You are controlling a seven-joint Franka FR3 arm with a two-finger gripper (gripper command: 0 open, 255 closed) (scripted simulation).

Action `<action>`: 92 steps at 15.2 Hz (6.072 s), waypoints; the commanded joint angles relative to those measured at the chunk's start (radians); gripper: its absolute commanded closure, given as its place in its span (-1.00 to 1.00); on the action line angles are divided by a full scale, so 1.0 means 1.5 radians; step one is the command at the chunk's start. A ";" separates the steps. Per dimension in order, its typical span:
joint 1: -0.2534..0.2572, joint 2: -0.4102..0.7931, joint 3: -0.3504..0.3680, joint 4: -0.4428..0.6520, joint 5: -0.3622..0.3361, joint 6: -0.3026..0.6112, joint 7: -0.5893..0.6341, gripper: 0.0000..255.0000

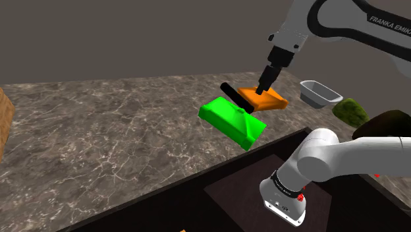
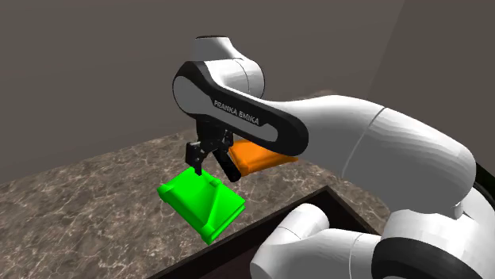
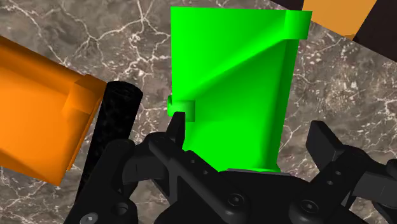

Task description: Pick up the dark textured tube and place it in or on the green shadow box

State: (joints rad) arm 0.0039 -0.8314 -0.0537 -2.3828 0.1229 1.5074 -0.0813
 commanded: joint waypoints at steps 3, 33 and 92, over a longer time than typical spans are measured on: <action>-0.011 0.034 0.019 -0.007 -0.027 0.040 0.016 -1.00; -0.156 0.412 0.122 0.018 -0.375 0.339 0.271 -1.00; -0.033 0.188 0.280 0.029 -0.200 0.055 0.378 1.00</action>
State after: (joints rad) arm -0.0480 -0.5488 0.3637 -2.3220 -0.1787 1.5728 0.4791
